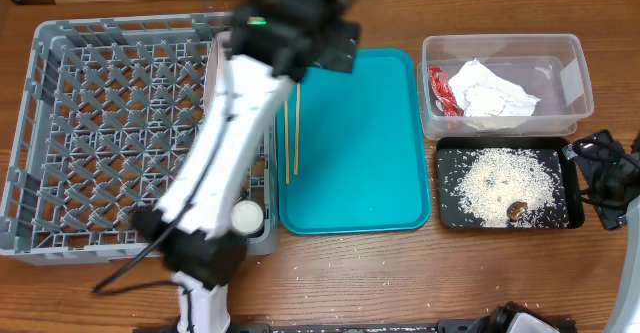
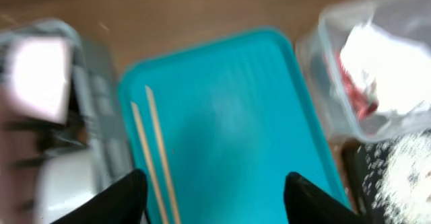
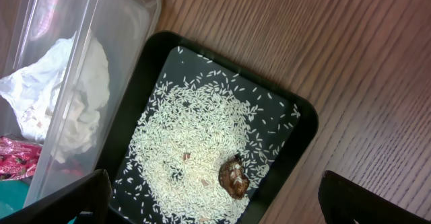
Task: Sort waste into correct bins and load items into the dishwasher
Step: 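Release the plate and move the left gripper toward the chopsticks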
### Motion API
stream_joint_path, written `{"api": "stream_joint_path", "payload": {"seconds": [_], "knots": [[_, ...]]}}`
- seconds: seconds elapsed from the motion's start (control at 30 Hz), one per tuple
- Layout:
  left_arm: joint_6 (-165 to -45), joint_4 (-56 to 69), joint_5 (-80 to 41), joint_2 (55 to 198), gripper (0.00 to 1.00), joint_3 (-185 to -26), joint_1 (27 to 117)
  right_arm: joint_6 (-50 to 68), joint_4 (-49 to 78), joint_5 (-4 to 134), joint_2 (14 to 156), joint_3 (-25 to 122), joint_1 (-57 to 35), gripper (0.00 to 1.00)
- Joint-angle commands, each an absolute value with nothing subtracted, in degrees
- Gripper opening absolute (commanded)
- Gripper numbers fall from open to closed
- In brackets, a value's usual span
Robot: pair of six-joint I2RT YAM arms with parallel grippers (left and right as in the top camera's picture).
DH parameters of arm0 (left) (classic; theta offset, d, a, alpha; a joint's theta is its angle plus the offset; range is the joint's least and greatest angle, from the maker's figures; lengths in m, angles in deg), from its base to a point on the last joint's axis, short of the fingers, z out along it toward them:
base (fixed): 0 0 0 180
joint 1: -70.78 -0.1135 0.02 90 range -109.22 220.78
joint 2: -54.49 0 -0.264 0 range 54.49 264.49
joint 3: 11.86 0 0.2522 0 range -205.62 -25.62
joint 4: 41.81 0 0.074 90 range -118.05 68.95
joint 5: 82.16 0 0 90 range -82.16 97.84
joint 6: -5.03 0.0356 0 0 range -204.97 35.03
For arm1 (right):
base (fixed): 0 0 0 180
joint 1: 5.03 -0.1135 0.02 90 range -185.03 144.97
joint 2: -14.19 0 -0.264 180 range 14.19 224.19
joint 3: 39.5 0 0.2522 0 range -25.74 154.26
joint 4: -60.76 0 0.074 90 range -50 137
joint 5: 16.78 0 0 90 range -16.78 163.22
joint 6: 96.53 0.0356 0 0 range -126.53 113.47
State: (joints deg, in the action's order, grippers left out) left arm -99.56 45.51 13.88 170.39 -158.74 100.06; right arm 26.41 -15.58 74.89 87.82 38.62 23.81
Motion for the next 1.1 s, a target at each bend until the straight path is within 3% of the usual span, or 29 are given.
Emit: {"api": "stream_joint_path", "payload": {"seconds": [0.0, 0.23, 0.7, 1.07], "knots": [[-108.96, 48.04, 16.15, 179.15, 0.62, -158.78, 101.72, 26.02, -15.24, 74.85, 87.68, 39.21, 24.03, 1.00], [-118.73, 50.51, 16.11, 189.51, 0.60, -158.78, 101.21, 26.02, -15.26, 74.85, 87.68, 39.21, 24.03, 1.00], [-116.94, 51.89, 17.00, 196.77, 0.61, -158.72, 94.07, 26.02, -15.24, 74.85, 87.68, 39.21, 24.03, 1.00], [-113.99, 48.37, 17.00, 197.60, 0.62, -157.63, 93.76, 26.02, -15.26, 74.85, 87.68, 39.21, 24.03, 1.00]]}}
